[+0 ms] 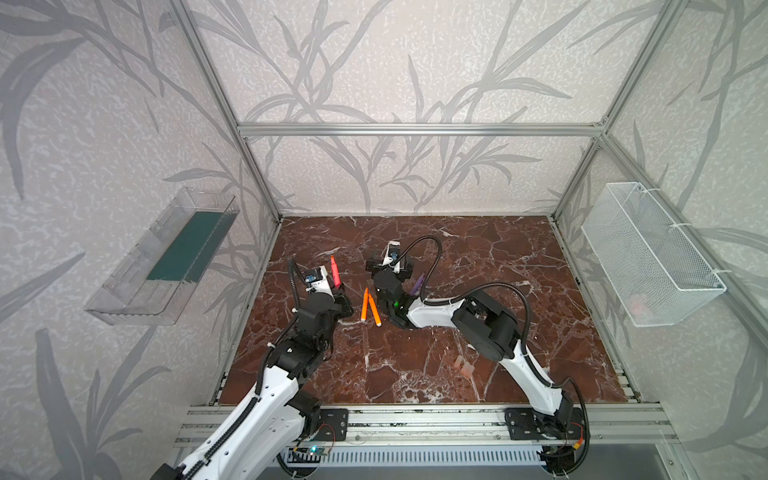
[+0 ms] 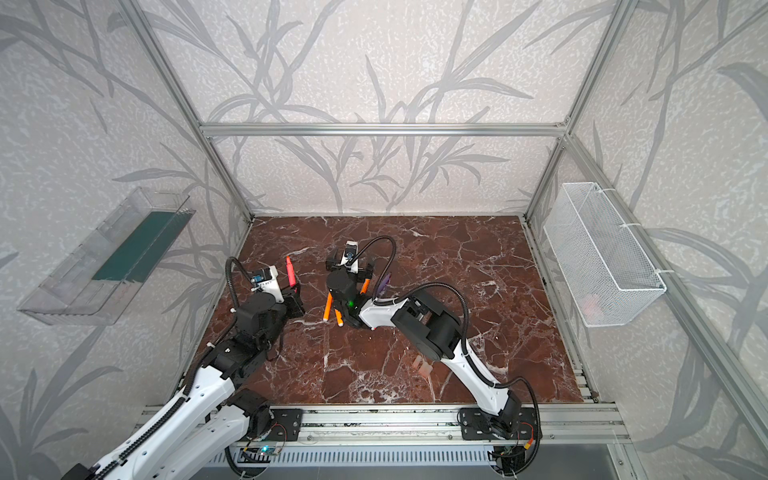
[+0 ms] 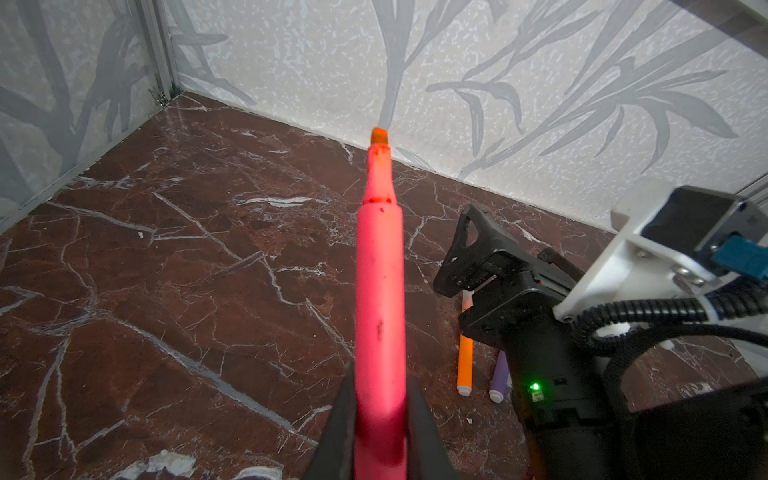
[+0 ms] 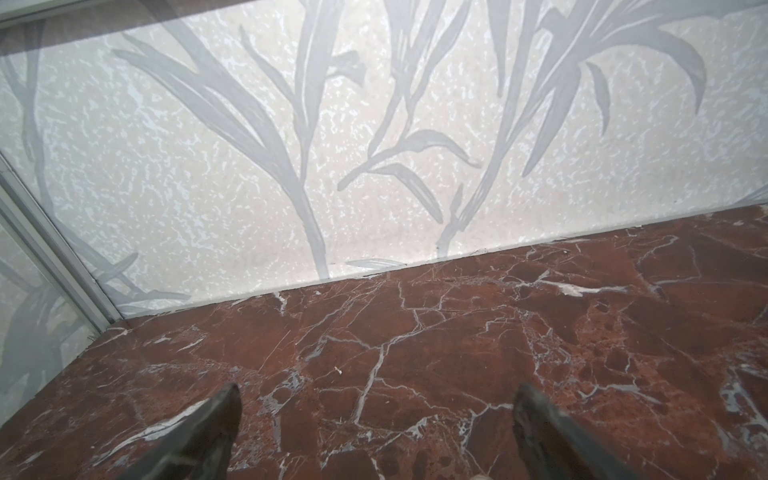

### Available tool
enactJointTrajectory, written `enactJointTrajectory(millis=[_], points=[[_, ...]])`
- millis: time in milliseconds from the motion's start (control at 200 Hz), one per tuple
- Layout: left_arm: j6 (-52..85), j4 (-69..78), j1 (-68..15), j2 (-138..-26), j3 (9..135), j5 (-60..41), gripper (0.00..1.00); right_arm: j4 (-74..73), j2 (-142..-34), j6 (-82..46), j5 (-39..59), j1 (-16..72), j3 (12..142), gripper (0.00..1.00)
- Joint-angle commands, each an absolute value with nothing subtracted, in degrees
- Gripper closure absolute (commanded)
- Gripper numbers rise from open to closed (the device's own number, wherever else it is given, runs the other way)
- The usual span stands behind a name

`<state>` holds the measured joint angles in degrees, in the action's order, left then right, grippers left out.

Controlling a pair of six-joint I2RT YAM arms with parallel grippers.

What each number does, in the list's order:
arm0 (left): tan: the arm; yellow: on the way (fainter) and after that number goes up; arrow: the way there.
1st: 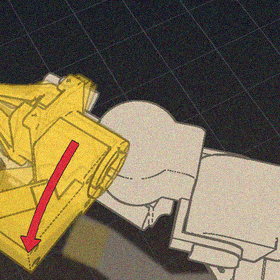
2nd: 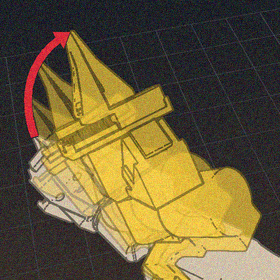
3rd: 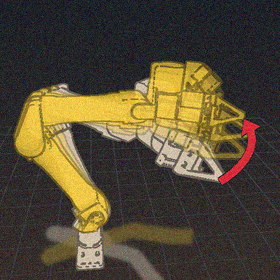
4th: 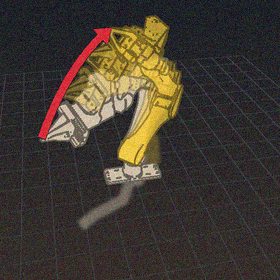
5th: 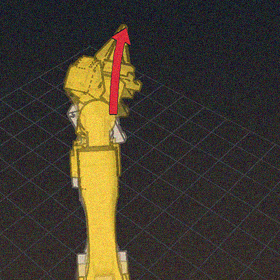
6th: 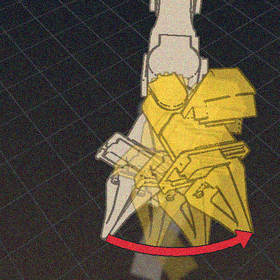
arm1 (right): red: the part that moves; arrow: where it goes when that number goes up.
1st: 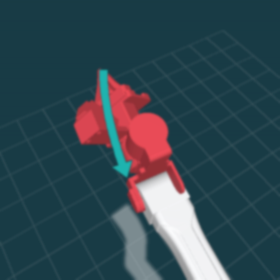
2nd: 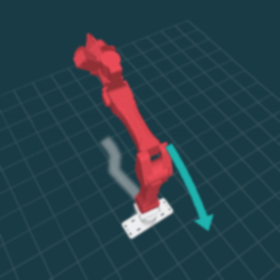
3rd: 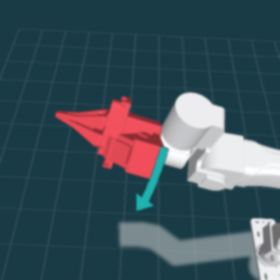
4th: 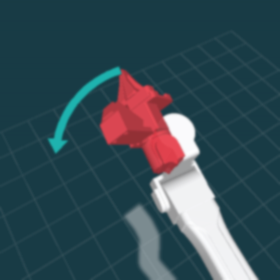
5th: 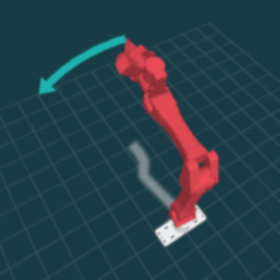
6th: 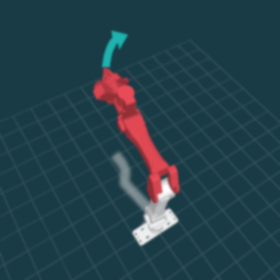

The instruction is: Insert the pens into the pen caps

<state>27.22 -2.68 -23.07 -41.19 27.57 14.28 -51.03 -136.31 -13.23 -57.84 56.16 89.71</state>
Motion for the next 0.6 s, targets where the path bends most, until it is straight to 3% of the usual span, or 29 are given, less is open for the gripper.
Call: enactJointTrajectory(millis=[0, 185, 340, 595], points=[[28.2, -4.6, -22.8, -39.2, 26.7, 14.3, 1.00, -51.4, -137.5, -12.2, -60.9, 56.7, 91.7, 0.00], [28.4, -6.0, -22.9, -36.2, 26.1, 14.5, 1.00, -50.4, -137.3, -11.8, -61.7, 57.0, 92.2, 0.00], [28.3, -7.0, -22.9, -35.5, 26.2, 13.9, 1.00, -62.3, -130.6, -8.5, -60.4, 57.3, 79.8, 0.01], [27.9, -6.5, -22.9, -36.0, 26.3, 12.2, 1.00, -35.2, -104.6, -23.6, -56.2, 56.5, 60.4, 0.01]])
